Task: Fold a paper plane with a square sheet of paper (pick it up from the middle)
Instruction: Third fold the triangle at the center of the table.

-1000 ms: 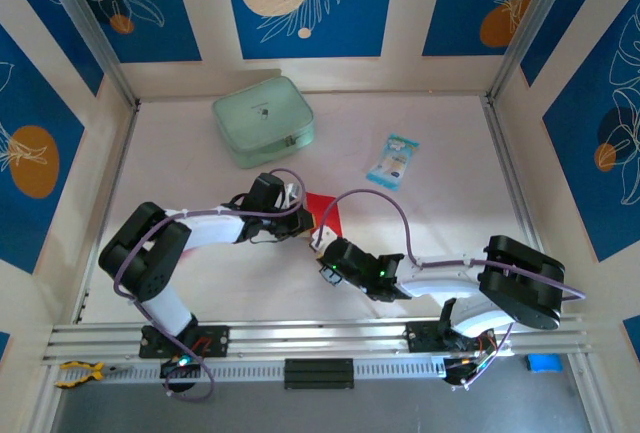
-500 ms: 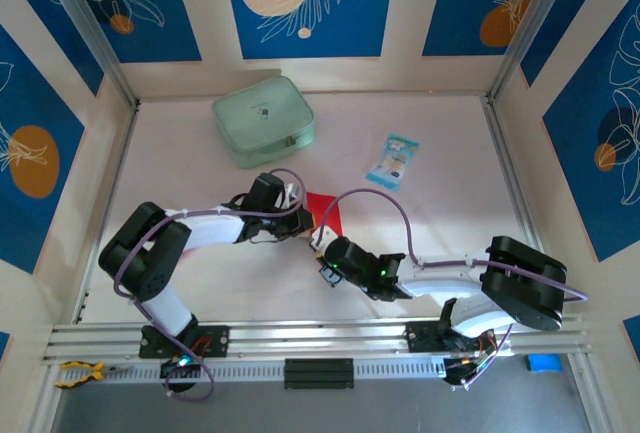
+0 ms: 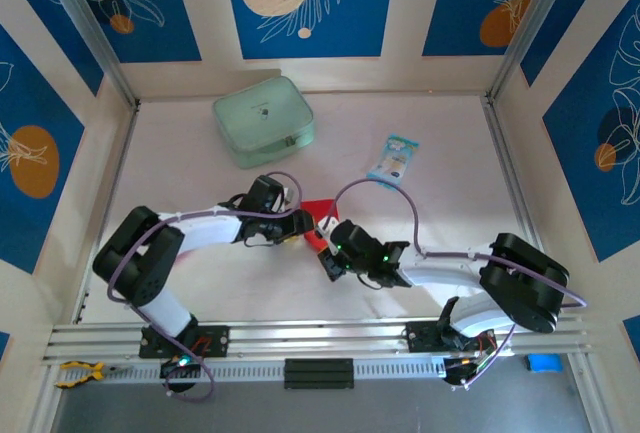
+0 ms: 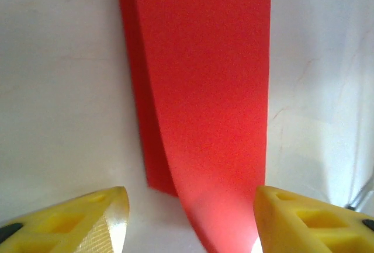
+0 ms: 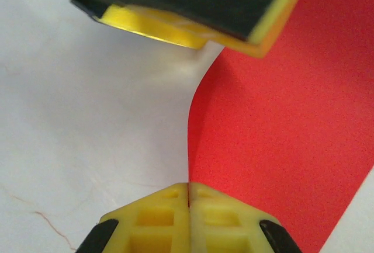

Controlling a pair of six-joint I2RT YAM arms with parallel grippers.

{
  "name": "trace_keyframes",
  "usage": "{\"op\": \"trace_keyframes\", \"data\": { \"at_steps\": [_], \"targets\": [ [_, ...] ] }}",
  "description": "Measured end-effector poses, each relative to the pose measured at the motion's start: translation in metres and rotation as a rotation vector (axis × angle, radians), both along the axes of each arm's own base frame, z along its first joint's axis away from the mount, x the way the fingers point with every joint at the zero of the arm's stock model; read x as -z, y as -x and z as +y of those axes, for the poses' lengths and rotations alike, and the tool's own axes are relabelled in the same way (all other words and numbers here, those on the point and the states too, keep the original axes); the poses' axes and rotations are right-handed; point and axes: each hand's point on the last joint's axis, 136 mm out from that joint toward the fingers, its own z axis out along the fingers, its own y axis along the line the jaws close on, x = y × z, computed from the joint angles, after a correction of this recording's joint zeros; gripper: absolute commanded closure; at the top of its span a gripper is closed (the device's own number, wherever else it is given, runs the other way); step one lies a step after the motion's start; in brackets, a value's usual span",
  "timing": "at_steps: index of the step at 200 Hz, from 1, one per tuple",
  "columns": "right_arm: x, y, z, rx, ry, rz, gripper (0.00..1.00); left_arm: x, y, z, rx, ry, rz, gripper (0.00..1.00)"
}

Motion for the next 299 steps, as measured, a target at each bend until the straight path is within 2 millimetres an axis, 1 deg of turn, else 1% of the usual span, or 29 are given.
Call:
{"op": "trace_keyframes", "data": {
  "at_steps": [19, 40, 89, 111, 127, 156, 169, 190, 223, 253, 273, 299],
  "targets": [
    [0.0, 0.0, 0.009, 0.001, -0.041, 0.096, 1.0, -0.008, -0.001, 0.008, -0.006, -0.038, -0.035, 0.38],
    [0.002, 0.0, 0.017, 0.0, -0.07, 0.19, 1.0, -0.014, -0.004, 0.013, -0.01, -0.067, -0.06, 0.42],
    [0.0, 0.003, 0.029, -0.017, -0.13, 0.384, 1.0, -0.015, -0.005, 0.015, 0.002, -0.092, -0.072, 0.59],
    [0.0, 0.005, 0.027, -0.021, -0.157, 0.442, 1.0, -0.018, -0.006, 0.014, 0.004, -0.091, -0.076, 0.65],
    [0.0, 0.006, 0.025, -0.026, -0.184, 0.464, 1.0, -0.022, -0.008, 0.012, 0.006, -0.086, -0.083, 0.73],
    [0.006, 0.012, 0.011, -0.021, -0.219, 0.505, 1.0, -0.027, -0.014, 0.008, 0.009, -0.073, -0.091, 0.83],
    [0.006, 0.013, 0.006, -0.014, -0.233, 0.514, 1.0, -0.029, -0.016, 0.004, 0.014, -0.063, -0.09, 0.85],
    [0.005, 0.014, 0.002, -0.01, -0.255, 0.523, 1.0, -0.03, -0.022, -0.006, 0.031, -0.035, -0.085, 0.87],
    [0.002, 0.012, 0.002, -0.017, -0.281, 0.528, 1.0, -0.024, -0.03, -0.026, 0.069, -0.004, -0.058, 0.87],
    [0.0, 0.012, 0.004, -0.026, -0.292, 0.527, 1.0, -0.012, -0.038, -0.041, 0.1, -0.006, -0.023, 0.87],
    [0.0, 0.012, 0.004, -0.026, -0.294, 0.528, 1.0, 0.0, -0.035, -0.043, 0.116, -0.017, 0.005, 0.87],
    [0.0, 0.012, 0.004, -0.026, -0.294, 0.528, 1.0, 0.019, -0.027, -0.04, 0.126, -0.053, 0.06, 0.89]
  ]
}}
